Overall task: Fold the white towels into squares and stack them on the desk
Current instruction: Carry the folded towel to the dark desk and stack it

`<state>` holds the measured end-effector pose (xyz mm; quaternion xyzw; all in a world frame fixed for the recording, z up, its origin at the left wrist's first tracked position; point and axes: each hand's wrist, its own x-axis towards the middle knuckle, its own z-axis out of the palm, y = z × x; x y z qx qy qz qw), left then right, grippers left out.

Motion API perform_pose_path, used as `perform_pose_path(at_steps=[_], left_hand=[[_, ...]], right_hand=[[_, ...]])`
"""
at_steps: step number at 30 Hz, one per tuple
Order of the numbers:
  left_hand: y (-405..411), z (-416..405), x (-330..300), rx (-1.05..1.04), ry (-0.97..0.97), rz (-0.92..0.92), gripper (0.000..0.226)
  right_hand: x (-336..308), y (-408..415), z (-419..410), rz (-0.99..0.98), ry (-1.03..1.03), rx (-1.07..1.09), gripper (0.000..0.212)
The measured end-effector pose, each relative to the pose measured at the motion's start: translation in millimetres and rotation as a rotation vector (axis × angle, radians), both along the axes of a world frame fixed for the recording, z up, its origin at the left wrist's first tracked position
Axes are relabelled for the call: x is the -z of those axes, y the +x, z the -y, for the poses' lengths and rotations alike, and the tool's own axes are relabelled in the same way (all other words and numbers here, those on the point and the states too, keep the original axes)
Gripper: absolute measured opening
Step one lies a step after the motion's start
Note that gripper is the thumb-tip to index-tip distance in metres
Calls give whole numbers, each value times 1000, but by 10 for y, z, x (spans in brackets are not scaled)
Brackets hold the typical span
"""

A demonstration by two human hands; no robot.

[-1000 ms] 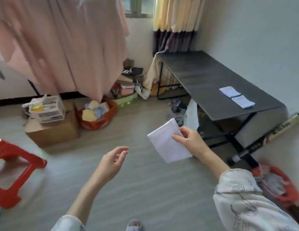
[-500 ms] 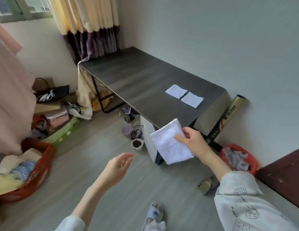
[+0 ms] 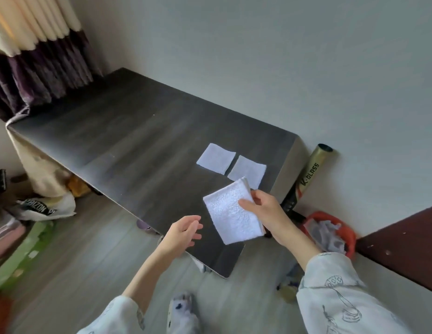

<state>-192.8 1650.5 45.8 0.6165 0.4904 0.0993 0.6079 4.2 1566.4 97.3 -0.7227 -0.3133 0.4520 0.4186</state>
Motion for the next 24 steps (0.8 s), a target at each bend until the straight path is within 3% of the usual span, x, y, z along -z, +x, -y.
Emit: perform_pose_path(at_steps=[6,10,14,24], left_hand=[[861,-1048,342,23,-291,28,35],[1446,-1714,570,141,-520,116,30],[1943,-2136,775,238,-452,71,24],[2773,-2457,1016,460,-250,-145,36]], right_hand=[[290,534,-801,-84,-57,198,27],[562,865,-1293,-183,-100,363,19],[849,1166,-1601,-234,-160,551,22],[1432,1680,-1798,38,-441,675,13]])
